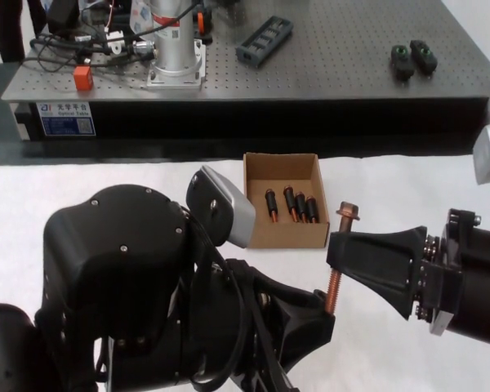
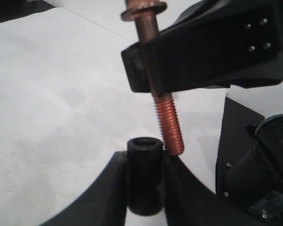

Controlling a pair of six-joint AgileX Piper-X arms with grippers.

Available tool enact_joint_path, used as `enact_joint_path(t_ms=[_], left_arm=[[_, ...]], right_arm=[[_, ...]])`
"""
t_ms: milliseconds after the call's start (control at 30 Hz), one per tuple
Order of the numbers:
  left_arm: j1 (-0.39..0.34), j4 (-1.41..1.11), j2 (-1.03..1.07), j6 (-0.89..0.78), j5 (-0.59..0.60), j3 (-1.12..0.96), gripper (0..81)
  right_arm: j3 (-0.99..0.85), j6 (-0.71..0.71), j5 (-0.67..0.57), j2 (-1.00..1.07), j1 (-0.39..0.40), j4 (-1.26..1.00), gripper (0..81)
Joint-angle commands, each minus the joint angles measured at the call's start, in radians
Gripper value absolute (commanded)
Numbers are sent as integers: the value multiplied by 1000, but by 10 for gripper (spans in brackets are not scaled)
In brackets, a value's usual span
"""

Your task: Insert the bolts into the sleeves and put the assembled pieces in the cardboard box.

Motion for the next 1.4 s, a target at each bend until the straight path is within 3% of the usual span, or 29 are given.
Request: enact_joint_path(t_ms=[0, 100, 200, 500, 1367], left_arm=[[0, -46, -10, 6, 15, -13, 6], [0, -18, -10, 6, 7, -13, 6], [0, -19, -10, 6, 7, -13, 6], [0, -29, -10, 6, 17, -13, 6], [0, -52, -10, 14, 13, -13, 6]], right_arm=[[-9, 5, -31, 5, -1, -30, 34], [-9, 9, -23, 0, -1, -126, 34], [-9, 21, 65, -12, -1, -135, 34], [-9, 2, 68, -10, -1, -55, 34], [-9, 0, -40, -10, -1, 6, 24]])
